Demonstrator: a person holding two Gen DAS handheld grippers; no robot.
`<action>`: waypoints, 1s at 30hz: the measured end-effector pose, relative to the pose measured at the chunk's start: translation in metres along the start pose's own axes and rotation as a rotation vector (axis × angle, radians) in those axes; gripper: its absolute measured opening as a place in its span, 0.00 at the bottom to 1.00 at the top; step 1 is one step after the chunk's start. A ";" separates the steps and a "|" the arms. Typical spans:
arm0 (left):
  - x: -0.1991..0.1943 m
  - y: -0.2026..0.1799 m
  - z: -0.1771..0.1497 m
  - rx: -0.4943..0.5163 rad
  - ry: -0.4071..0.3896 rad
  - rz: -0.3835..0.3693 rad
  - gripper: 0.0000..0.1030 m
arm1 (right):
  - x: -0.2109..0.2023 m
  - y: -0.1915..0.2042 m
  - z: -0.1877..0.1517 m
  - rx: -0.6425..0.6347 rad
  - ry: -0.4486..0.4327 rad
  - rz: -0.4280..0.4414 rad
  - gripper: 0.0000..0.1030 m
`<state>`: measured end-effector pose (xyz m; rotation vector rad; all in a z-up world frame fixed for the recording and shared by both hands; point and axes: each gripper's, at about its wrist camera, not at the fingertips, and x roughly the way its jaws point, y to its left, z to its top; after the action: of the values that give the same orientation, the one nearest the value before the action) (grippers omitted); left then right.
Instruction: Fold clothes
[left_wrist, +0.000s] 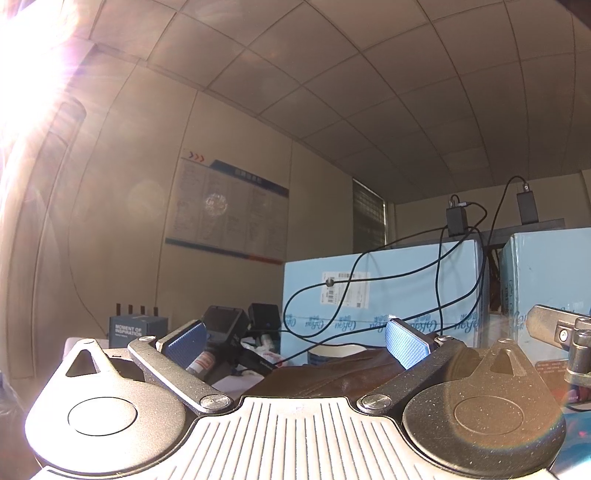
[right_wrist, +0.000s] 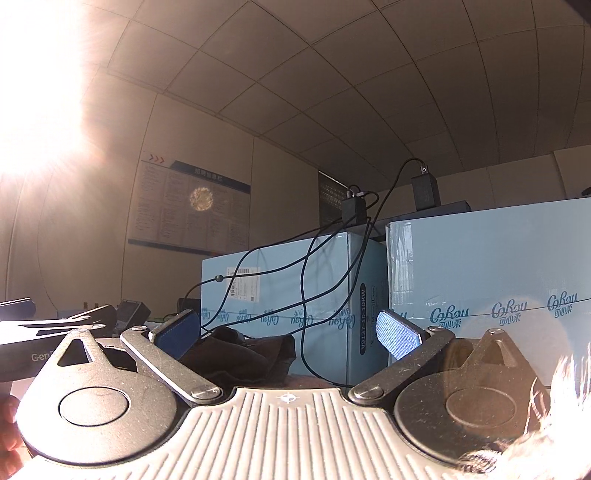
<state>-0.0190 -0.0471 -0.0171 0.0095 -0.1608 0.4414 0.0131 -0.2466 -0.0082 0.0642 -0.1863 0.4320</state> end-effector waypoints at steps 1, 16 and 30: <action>0.001 0.000 0.000 0.002 0.007 0.000 1.00 | -0.001 -0.001 0.000 0.004 -0.006 -0.004 1.00; 0.009 0.003 -0.003 -0.016 0.049 -0.008 1.00 | 0.007 -0.002 -0.001 0.011 0.046 -0.026 1.00; 0.009 0.003 -0.003 -0.019 0.060 -0.009 1.00 | 0.007 -0.003 -0.002 0.013 0.054 -0.047 1.00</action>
<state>-0.0113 -0.0404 -0.0189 -0.0217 -0.1064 0.4308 0.0212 -0.2464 -0.0088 0.0695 -0.1282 0.3877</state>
